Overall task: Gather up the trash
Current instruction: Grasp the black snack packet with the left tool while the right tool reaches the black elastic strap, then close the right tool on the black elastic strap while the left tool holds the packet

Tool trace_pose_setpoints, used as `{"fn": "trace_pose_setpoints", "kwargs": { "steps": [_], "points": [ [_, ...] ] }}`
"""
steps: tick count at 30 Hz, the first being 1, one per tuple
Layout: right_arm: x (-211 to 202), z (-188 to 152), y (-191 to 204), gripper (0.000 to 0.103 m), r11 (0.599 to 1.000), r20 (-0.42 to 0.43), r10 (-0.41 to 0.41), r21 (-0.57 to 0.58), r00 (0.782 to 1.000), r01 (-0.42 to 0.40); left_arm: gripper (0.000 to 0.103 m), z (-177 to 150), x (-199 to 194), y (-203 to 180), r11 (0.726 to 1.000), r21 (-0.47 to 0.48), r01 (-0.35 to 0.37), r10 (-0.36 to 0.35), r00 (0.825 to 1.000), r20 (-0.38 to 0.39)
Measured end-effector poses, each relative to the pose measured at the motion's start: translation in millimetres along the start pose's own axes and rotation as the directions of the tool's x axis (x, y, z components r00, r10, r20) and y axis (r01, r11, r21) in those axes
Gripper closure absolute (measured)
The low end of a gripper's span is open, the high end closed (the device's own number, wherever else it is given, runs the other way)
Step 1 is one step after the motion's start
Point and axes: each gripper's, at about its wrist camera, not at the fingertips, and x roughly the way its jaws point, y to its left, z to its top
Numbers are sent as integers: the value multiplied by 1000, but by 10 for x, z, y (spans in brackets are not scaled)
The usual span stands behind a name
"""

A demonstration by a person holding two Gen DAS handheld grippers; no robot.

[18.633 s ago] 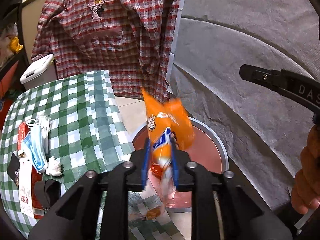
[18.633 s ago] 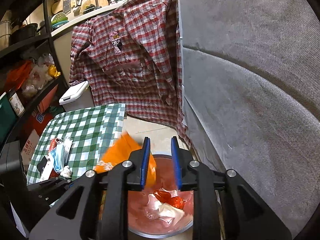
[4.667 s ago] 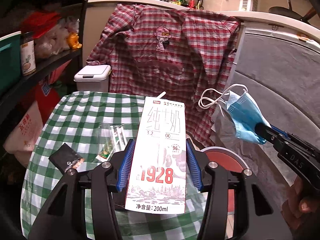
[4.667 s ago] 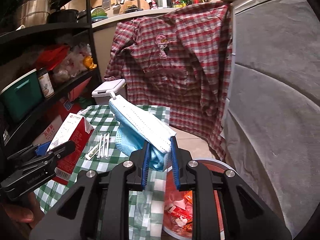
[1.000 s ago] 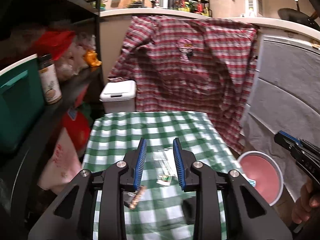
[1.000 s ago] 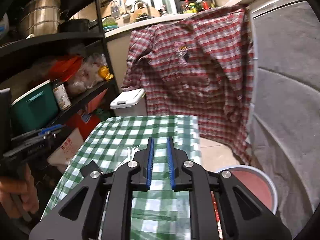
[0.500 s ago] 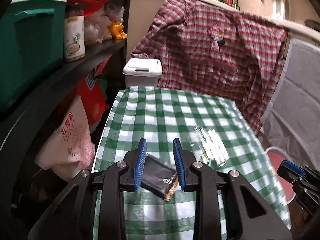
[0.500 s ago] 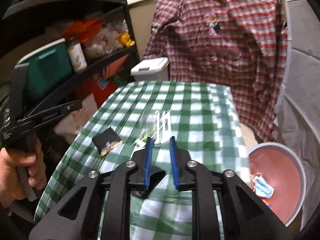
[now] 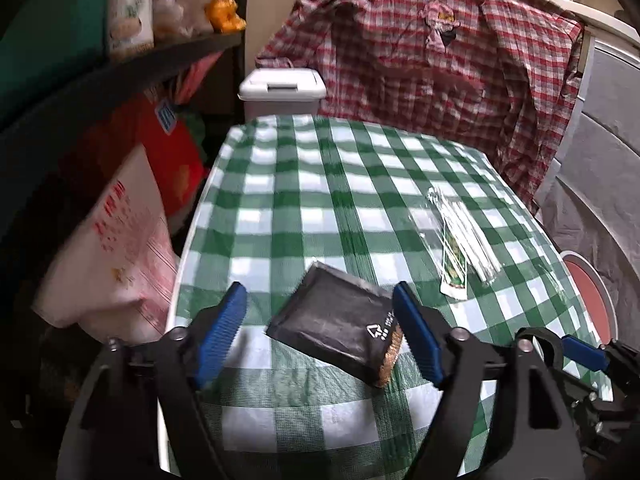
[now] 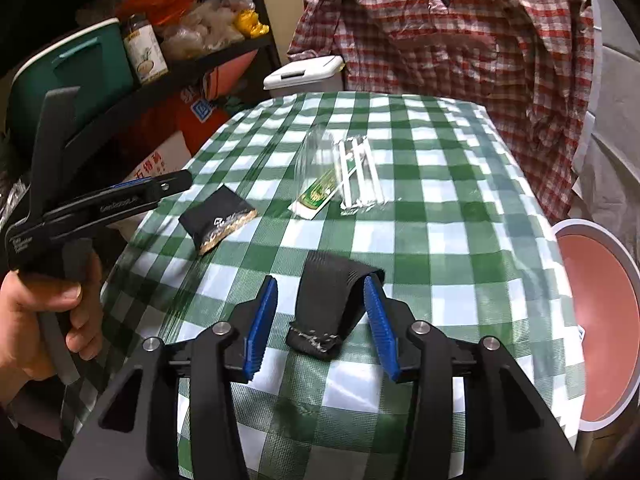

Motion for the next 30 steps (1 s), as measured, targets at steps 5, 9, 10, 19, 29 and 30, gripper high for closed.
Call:
{"fn": "trace_pose_setpoints", "kwargs": {
  "steps": [5, 9, 10, 19, 29, 30],
  "points": [
    [107, -40, -9, 56, 1000, -40, -11, 2, 999, 11, 18, -70, 252, -82, 999, 33, 2, 2, 995, -104],
    [149, -49, -34, 56, 1000, -54, -16, 2, 998, 17, 17, -129, 411, -94, 999, 45, -15, 23, 986, -168],
    [156, -49, -44, 56, 1000, -57, -18, 4, 998, 18, 14, -150, 429, -109, 998, 61, -19, 29, 985, -168],
    [186, -55, -65, 58, 1000, -70, -22, -1, 997, 22, 12, -134, 481, -184, 993, 115, -33, 53, 982, -180],
    [115, -27, -117, 78, 999, -56, -34, -3, 998, 34, 59, -84, 413, -241, 992, 128, -14, 35, 986, -160],
    [102, -27, -115, 78, 999, -53, -35, -4, 998, 35, 62, -81, 412, -236, 992, 126, -13, 34, 986, -162]
  ]
}}
